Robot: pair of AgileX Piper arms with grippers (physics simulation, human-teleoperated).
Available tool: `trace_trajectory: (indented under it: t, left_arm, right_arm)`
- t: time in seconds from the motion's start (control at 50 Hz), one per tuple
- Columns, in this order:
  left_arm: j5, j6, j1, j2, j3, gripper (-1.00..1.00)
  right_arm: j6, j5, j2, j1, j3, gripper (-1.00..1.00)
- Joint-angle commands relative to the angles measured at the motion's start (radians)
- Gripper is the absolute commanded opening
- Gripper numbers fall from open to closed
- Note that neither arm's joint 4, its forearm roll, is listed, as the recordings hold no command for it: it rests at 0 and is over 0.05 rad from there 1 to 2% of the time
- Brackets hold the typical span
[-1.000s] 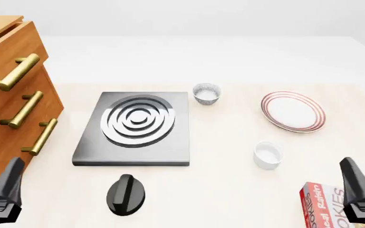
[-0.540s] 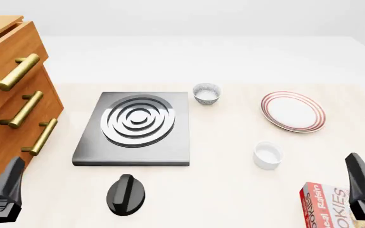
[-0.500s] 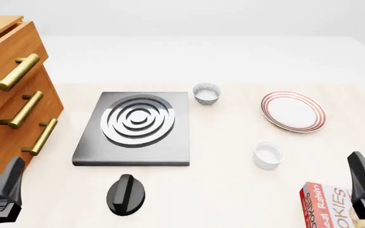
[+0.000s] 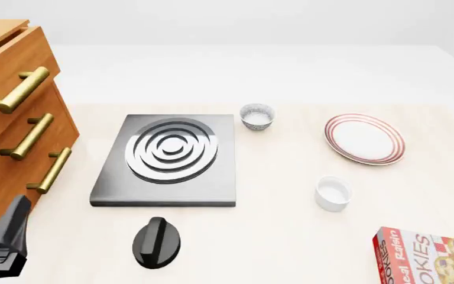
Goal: Pick the akita bowl next to the cookies box and place it on the plate.
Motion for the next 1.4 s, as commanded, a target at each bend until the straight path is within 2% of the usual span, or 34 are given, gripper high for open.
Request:
trace_trajectory:
  t: [0.02, 0.06, 0.1, 0.12, 0.14, 0.24, 0.28, 0.3, 0.32, 0.34, 0.4, 0.44, 0.58, 0.66, 0.7, 0.88, 0.9, 0.94, 0.96, 1.0, 1.04, 1.06, 1.22, 1.26, 1.28, 1.4]
  left_arm:
    - [0.0, 0.0, 0.0, 0.0, 0.0, 1.0]
    - [0.0, 0.0, 0.0, 0.0, 0.0, 1.0]
    - [0.0, 0.0, 0.0, 0.0, 0.0, 1.0]
    - [0.0, 0.0, 0.0, 0.0, 0.0, 1.0]
    - [0.0, 0.0, 0.0, 0.0, 0.0, 1.0]
    - [0.0, 0.0, 0.0, 0.0, 0.0, 1.0]
    - [0.0, 0.0, 0.0, 0.0, 0.0, 1.0]
    - [0.0, 0.0, 0.0, 0.0, 0.0, 1.0]
    - [0.0, 0.0, 0.0, 0.0, 0.0, 1.0]
    - [0.0, 0.0, 0.0, 0.0, 0.0, 1.0]
    - [0.0, 0.0, 0.0, 0.0, 0.0, 1.0]
    - [0.0, 0.0, 0.0, 0.0, 0.0, 1.0]
    - [0.0, 0.0, 0.0, 0.0, 0.0, 1.0]
    - [0.0, 0.0, 0.0, 0.0, 0.0, 1.0]
    - [0.0, 0.0, 0.0, 0.0, 0.0, 1.0]
    - [0.0, 0.0, 0.0, 0.0, 0.0, 1.0]
    - [0.0, 0.0, 0.0, 0.0, 0.0, 1.0]
    - [0.0, 0.0, 0.0, 0.0, 0.0, 1.0]
    - [0.0, 0.0, 0.0, 0.0, 0.0, 1.0]
    - [0.0, 0.0, 0.0, 0.0, 0.0, 1.0]
    - [0.0, 0.0, 0.0, 0.0, 0.0, 1.0]
    - [0.0, 0.0, 0.0, 0.0, 0.0, 1.0]
    - [0.0, 0.0, 0.0, 0.0, 0.0, 1.0]
    - [0.0, 0.0, 0.0, 0.0, 0.0, 1.0]
    - [0.0, 0.0, 0.0, 0.0, 0.0, 1.0]
    - [0.0, 0.0, 0.0, 0.0, 0.0, 1.0]
  right_arm:
    - [-0.004, 0.162, 0.162, -0.067, -0.223, 1.0]
    - [0.003, 0.176, 0.164, -0.064, -0.241, 1.0]
    - [-0.015, 0.201, 0.214, -0.093, -0.266, 1.0]
    - [0.009, 0.225, 0.216, -0.082, -0.292, 1.0]
    - [-0.022, 0.234, 0.267, -0.117, -0.299, 1.0]
    - [-0.017, 0.28, 0.287, -0.137, -0.365, 1.0]
    - [-0.032, 0.286, 0.341, -0.168, -0.366, 1.0]
    - [-0.011, 0.297, 0.337, -0.152, -0.389, 1.0]
    - [-0.017, 0.301, 0.358, -0.167, -0.397, 1.0]
    - [-0.034, 0.303, 0.387, -0.183, -0.402, 1.0]
    - [-0.021, 0.312, 0.412, -0.181, -0.418, 1.0]
    - [-0.044, 0.314, 0.446, -0.194, -0.434, 1.0]
    - [-0.02, 0.344, 0.494, -0.218, -0.5, 1.0]
    - [-0.056, 0.351, 0.543, -0.259, -0.525, 1.0]
    - [-0.036, 0.362, 0.572, -0.258, -0.544, 1.0]
    - [-0.039, 0.4, 0.676, -0.291, -0.642, 1.0]
    - [-0.054, 0.405, 0.704, -0.311, -0.643, 1.0]
    - [-0.05, 0.407, 0.715, -0.306, -0.658, 1.0]
    - [-0.078, 0.402, 0.738, -0.34, -0.664, 1.0]
    - [-0.058, 0.405, 0.757, -0.326, -0.681, 1.0]
    - [-0.07, 0.401, 0.777, -0.343, -0.692, 1.0]
    - [-0.057, 0.408, 0.789, -0.334, -0.701, 1.0]
    - [-0.084, 0.413, 0.88, -0.379, -0.73, 1.0]
    - [-0.073, 0.411, 0.89, -0.367, -0.741, 1.0]
    - [-0.095, 0.413, 0.913, -0.392, -0.738, 1.0]
    - [-0.083, 0.416, 0.947, -0.395, -0.76, 1.0]
